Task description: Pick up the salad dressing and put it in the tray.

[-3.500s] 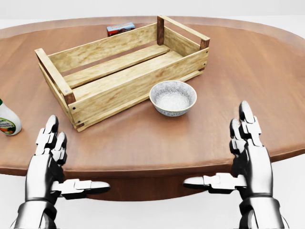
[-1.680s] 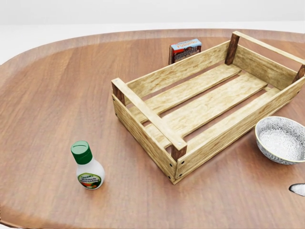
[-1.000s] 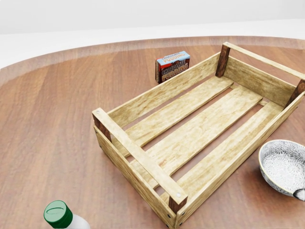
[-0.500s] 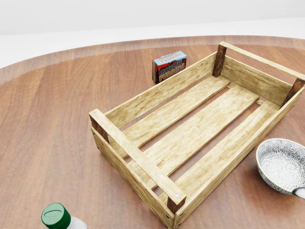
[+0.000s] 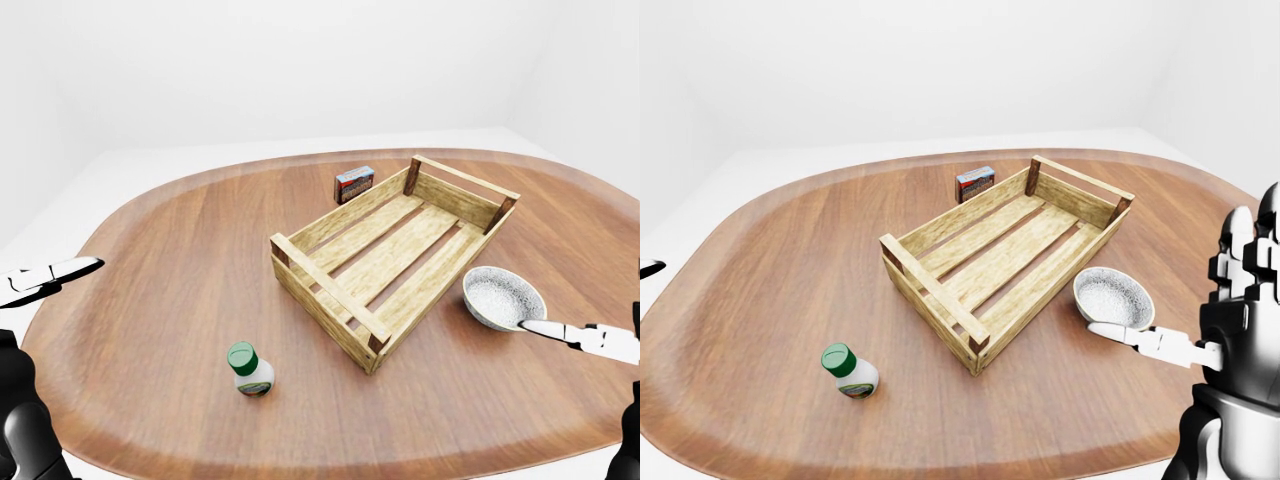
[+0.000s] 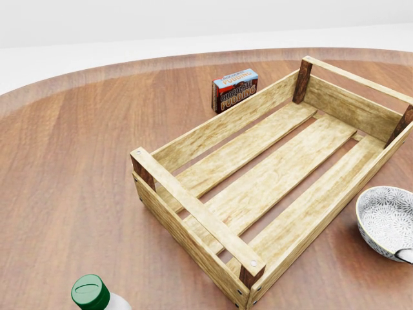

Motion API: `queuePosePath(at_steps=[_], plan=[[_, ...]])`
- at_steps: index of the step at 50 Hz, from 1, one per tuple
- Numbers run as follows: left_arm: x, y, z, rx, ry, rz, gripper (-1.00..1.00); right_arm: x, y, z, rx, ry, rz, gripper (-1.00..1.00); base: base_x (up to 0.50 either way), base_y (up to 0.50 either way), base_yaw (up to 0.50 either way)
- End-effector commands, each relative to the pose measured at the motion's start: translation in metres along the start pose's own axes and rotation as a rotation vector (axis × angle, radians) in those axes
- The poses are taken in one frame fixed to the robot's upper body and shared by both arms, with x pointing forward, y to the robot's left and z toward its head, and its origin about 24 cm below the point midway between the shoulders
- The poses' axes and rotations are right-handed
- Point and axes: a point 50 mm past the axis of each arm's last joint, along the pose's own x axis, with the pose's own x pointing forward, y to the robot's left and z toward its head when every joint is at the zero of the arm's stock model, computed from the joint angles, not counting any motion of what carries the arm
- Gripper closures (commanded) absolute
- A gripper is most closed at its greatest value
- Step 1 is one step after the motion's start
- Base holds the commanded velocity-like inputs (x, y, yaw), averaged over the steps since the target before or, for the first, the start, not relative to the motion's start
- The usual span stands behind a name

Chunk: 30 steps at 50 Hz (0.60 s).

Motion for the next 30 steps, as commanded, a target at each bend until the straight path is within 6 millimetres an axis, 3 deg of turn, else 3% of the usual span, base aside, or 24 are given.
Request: queuePosePath(at_steps=[1,3,10,13,19,21,22,24,26,30], plan=[[0.000,-0.001,-0.001,0.000,0.005,-0.002,-1.00,0.001,0.005,0.008,-0.008,-0.034,0.020,-1.00,0.00,0.00,0.00],[0.000,0.000,-0.002,0.002,0.007,-0.002,-1.00,0.001,0.004,0.012,0.055,-0.065,0.061,-1.00,0.50,-0.05,0.00],[0.000,0.000,-0.002,0.002,0.009,-0.002,-1.00,-0.002,0.001,-0.007,0.035,0.026,0.018,-1.00,0.50,-0.05,0.00],[0.000,0.000,-0.002,0.003,0.008,-0.002,-1.00,-0.002,0.001,-0.008,0.031,0.035,0.009,-1.00,0.00,0.00,0.00],[0.000,0.000,-0.003,0.003,0.013,-0.003,-1.00,0.015,0.009,0.021,0.077,-0.136,-0.017,-1.00,0.00,0.00,0.00],[0.001,0.000,-0.003,0.002,0.012,-0.003,-1.00,0.025,0.019,0.032,0.002,-0.197,-0.011,-1.00,0.00,0.00,0.00],[0.001,0.000,-0.002,0.001,0.007,-0.002,-1.00,0.035,0.037,0.048,0.028,-0.294,0.106,-1.00,0.00,0.00,0.00],[0.001,0.001,-0.002,0.001,0.009,0.000,-1.00,0.044,0.051,0.065,0.121,-0.401,0.185,-1.00,0.00,0.00,0.00],[0.001,0.000,-0.003,0.001,0.012,-0.001,-1.00,0.059,0.078,0.075,0.111,-0.459,0.279,-1.00,0.00,0.00,0.00],[0.001,0.001,-0.001,0.000,0.003,0.000,-1.00,0.073,0.105,0.087,0.140,-0.518,0.362,-1.00,0.00,0.00,0.00]])
